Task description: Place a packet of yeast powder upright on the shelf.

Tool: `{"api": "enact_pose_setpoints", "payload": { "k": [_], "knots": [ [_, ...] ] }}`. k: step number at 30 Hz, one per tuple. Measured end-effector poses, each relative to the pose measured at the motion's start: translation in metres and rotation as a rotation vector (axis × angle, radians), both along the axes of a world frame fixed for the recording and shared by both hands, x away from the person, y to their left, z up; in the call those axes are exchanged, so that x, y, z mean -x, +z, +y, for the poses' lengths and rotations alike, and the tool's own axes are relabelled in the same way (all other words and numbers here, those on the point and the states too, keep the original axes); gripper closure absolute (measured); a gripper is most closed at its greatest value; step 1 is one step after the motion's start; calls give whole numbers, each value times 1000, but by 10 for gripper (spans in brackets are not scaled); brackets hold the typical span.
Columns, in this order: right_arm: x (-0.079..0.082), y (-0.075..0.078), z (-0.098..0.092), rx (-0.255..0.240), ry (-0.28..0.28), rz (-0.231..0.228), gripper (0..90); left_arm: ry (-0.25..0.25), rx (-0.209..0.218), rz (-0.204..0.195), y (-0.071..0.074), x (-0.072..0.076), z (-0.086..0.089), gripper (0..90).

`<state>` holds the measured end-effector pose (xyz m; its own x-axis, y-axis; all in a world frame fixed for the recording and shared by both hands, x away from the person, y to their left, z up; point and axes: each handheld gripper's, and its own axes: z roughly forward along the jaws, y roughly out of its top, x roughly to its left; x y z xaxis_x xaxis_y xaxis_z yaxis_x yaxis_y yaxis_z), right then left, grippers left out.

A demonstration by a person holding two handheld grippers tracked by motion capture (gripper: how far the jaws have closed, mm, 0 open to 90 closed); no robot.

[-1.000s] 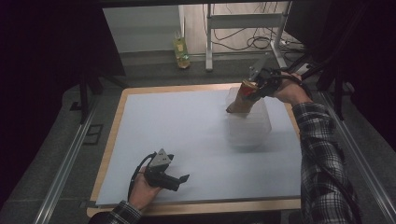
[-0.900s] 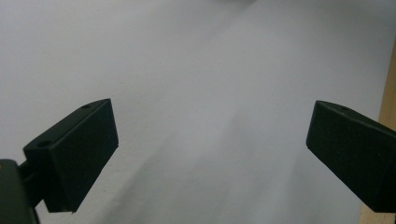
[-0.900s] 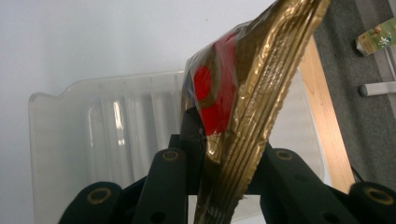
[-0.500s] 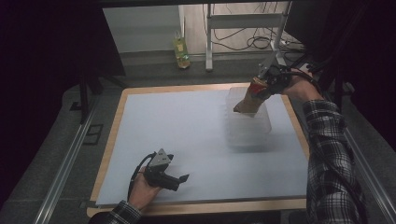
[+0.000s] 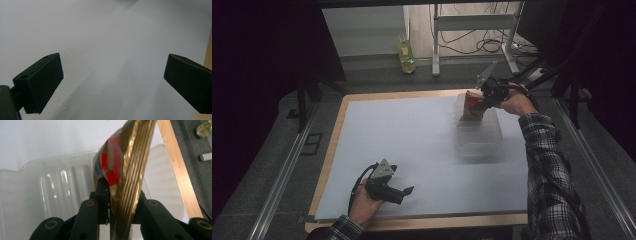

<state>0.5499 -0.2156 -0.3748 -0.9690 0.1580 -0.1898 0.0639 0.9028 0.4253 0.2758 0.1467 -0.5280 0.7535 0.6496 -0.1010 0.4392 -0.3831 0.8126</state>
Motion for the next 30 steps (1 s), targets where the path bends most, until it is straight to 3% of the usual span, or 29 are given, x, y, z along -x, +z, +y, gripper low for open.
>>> {"api": "enact_pose_setpoints", "payload": {
  "k": [14, 30],
  "knots": [
    [10, 0, -11, -107, -36, 1, 541, 4, 0, -3, 0, 0, 0, 21],
    [27, 12, -25, -209, -101, 2, 493, 6, 1, -3, 1, 1, -1, 21]
  ]
}}
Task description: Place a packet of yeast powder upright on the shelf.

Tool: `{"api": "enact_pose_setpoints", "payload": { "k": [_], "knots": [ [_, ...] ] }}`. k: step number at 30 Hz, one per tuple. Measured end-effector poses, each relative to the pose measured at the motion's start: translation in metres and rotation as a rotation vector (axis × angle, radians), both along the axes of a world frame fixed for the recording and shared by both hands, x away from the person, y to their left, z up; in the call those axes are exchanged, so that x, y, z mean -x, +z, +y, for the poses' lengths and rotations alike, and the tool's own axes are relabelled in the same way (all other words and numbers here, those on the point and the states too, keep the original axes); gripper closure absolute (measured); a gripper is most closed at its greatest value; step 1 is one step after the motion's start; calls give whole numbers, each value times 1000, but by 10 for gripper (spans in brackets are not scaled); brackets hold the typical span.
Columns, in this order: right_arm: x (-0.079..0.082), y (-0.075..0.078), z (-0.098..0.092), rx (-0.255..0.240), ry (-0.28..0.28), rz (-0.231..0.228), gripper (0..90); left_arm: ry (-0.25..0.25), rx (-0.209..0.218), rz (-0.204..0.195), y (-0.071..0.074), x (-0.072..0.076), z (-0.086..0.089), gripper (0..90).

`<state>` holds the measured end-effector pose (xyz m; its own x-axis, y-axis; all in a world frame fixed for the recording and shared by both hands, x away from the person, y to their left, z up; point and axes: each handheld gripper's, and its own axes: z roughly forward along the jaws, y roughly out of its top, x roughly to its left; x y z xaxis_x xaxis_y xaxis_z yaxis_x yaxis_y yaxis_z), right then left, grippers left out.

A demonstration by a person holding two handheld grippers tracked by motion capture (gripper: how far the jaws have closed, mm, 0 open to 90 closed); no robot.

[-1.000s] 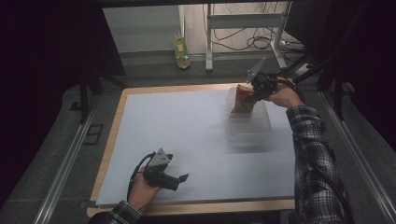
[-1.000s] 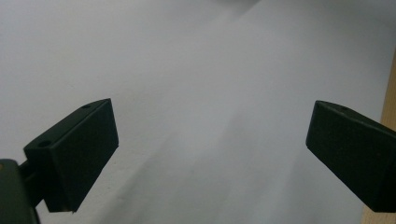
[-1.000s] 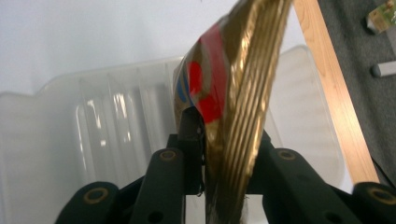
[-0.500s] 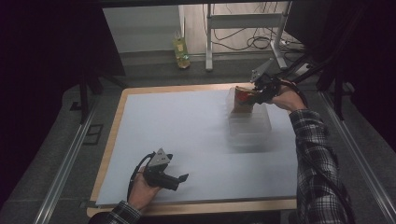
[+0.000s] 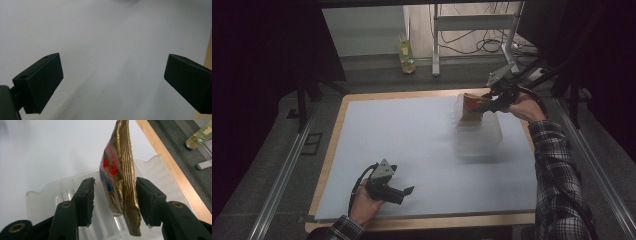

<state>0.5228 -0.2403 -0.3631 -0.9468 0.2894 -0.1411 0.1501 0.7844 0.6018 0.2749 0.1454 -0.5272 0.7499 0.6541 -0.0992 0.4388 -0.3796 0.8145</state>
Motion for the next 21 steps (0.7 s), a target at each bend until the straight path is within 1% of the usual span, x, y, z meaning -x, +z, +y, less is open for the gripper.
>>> {"api": "enact_pose_setpoints", "payload": {
  "k": [2, 5, 6, 7, 10, 11, 12, 13, 14, 17, 18, 21],
  "knots": [
    [1, 1, -1, -4, 0, 0, 489, 0, 0, 0, 0, 0, 0, 21],
    [7, 4, -3, -21, -19, 2, 442, 0, 0, -1, 0, 0, -1, 21],
    [7, 4, -3, -21, -19, 2, 442, 0, 0, -1, 0, 0, -1, 21],
    [10, 4, -4, -35, -32, 12, 417, 0, -2, -2, 0, 0, -1, 21],
    [12, 4, -6, -53, -54, 21, 363, 0, -2, -2, 0, 0, -1, 21],
    [12, 4, -6, -53, -54, 21, 363, 0, -2, -2, 0, 0, -1, 20],
    [13, 3, -7, -57, -56, 18, 350, 0, -3, -1, 0, 0, -1, 20],
    [16, 2, -7, -62, -71, 16, 317, 0, -2, -1, 0, 0, -1, 20],
    [16, 2, -7, -62, -71, 16, 317, 0, -2, -1, 0, 0, -1, 20],
    [20, 2, -9, -84, -89, 10, 272, 0, -3, 1, 0, 0, -1, 20],
    [23, 2, -10, -95, -103, 8, 247, 0, -4, 1, 0, 0, -1, 20],
    [26, 2, -11, -106, -118, 6, 225, 0, -4, 3, -1, 0, -1, 20]
  ]
}}
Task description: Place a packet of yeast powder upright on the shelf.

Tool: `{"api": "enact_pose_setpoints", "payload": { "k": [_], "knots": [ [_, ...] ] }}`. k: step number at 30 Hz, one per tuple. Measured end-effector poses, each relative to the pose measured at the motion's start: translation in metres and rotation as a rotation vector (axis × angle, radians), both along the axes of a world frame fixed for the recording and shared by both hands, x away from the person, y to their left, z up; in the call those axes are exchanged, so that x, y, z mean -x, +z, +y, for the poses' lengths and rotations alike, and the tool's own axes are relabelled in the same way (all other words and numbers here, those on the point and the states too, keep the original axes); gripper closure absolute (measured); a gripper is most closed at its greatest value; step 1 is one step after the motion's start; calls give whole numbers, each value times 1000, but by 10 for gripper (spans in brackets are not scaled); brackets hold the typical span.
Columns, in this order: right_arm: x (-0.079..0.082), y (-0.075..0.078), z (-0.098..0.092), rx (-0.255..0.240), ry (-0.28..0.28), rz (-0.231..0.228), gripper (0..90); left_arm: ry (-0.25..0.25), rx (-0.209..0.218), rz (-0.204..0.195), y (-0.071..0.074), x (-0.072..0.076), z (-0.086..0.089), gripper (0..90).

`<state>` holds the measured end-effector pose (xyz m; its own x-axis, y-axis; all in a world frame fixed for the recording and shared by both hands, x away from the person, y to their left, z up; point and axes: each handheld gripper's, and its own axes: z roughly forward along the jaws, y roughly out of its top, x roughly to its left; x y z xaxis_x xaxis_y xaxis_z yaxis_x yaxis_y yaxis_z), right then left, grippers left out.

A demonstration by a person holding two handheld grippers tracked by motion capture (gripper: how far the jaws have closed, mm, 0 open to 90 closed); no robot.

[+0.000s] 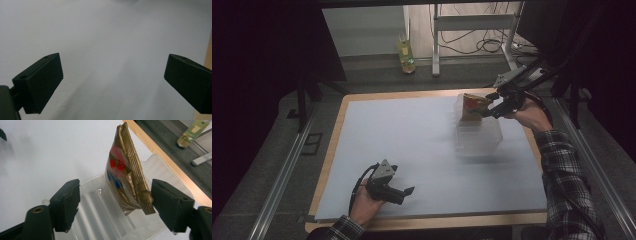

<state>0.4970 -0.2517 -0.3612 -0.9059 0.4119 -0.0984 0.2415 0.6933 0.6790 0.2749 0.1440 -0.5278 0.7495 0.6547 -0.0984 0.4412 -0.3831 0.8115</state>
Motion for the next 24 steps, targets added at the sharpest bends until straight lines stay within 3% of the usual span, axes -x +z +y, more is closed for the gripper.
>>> {"api": "enact_pose_setpoints", "payload": {
  "k": [18, 24],
  "knots": [
    [32, -10, -10, -101, -118, 11, 132, 0, -11, 3, -2, 0, -1, 18],
    [42, -16, -14, -111, -148, 15, 110, -1, -14, 2, -2, 0, -2, 17]
  ]
}}
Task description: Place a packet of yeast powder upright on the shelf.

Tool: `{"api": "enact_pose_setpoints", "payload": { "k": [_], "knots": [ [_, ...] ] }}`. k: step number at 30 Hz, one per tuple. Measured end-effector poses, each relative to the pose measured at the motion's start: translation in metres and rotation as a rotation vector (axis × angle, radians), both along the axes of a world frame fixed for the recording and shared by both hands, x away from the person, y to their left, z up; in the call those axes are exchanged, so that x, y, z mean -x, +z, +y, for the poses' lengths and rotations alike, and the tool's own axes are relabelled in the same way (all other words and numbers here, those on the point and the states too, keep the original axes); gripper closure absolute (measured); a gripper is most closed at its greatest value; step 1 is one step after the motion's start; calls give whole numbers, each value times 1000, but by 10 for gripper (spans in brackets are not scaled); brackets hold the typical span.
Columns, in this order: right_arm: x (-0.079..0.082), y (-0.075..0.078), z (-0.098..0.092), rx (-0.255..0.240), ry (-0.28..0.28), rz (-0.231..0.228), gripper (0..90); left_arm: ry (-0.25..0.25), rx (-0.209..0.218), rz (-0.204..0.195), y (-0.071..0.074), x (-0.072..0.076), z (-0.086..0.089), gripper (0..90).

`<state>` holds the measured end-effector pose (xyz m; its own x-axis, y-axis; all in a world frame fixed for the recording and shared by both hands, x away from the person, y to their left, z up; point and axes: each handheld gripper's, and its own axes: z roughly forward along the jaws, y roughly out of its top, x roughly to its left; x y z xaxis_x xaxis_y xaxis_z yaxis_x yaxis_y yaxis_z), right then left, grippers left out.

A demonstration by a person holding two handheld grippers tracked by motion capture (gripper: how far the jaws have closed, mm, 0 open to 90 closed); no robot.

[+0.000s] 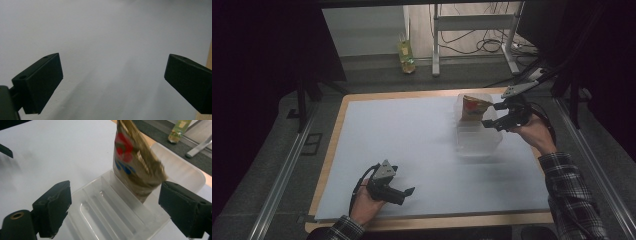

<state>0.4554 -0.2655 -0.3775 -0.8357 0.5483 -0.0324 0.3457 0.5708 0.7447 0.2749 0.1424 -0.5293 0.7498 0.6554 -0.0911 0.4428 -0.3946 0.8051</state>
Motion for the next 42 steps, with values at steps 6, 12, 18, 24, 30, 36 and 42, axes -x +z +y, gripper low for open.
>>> {"api": "enact_pose_setpoints", "payload": {
  "k": [6, 12, 18, 24, 30, 36, 42],
  "knots": [
    [9, -5, -7, -38, -6, 10, 94, 0, 0, -1, 0, 0, 0, 18],
    [17, -11, -6, -38, 0, 16, 71, 0, -2, -1, 0, 0, 0, 17],
    [27, -16, -2, -49, 11, 20, 43, 2, -2, 1, -1, 0, 0, 17],
    [41, -23, 1, -59, 16, 36, 20, 5, -4, 3, -1, 0, 0, 16],
    [61, -28, 2, -74, 21, 23, 13, 8, -10, -4, -1, 0, -1, 16],
    [76, -35, 2, -91, 3, 39, 10, 6, -10, -3, -2, 0, -1, 16],
    [89, -41, 2, -108, 6, 38, 10, 6, -13, -3, -2, -1, -1, 15]
  ]
}}
